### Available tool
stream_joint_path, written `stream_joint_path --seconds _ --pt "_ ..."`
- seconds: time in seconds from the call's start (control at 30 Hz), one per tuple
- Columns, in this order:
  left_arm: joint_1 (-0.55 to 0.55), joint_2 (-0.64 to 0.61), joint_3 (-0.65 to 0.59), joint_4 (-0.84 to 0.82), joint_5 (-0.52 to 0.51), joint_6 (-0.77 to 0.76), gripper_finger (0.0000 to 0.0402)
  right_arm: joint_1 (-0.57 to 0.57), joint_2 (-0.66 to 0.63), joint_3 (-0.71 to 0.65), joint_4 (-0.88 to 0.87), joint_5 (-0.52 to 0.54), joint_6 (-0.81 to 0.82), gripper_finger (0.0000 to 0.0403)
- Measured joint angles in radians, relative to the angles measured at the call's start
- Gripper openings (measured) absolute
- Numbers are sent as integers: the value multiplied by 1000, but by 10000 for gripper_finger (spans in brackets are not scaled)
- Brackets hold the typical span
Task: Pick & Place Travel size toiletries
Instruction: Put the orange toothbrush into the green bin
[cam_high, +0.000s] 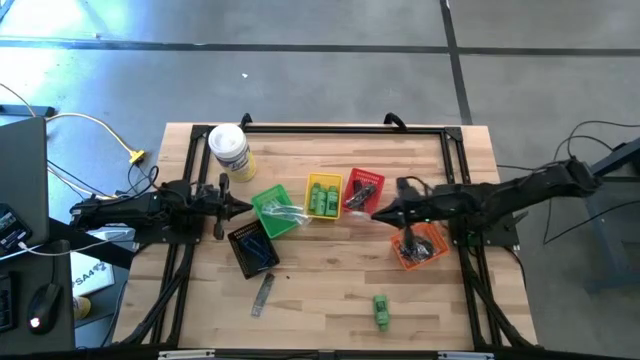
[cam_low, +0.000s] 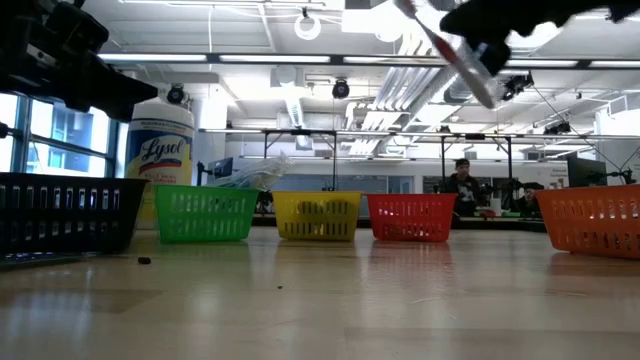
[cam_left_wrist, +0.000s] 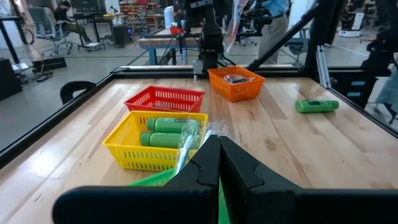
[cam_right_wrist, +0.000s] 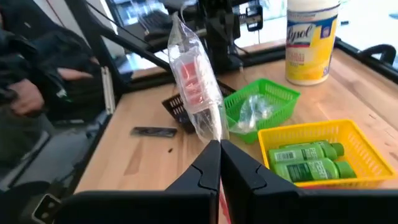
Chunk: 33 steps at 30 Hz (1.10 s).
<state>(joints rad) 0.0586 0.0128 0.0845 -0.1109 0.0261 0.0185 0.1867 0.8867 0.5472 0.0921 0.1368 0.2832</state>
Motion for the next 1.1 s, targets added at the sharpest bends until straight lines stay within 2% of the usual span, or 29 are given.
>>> stream_joint_path --seconds 0.3,0.57,1.1 --pt "0 0 1 57 10 -6 0 -99 366 335 -161 -75 -26 2" --pt "0 0 2 66 12 -23 0 -163 640 617 -317 -116 -74 2" --pt "0 0 3 109 16 3 0 -211 1043 1125 -531 -138 -183 2"
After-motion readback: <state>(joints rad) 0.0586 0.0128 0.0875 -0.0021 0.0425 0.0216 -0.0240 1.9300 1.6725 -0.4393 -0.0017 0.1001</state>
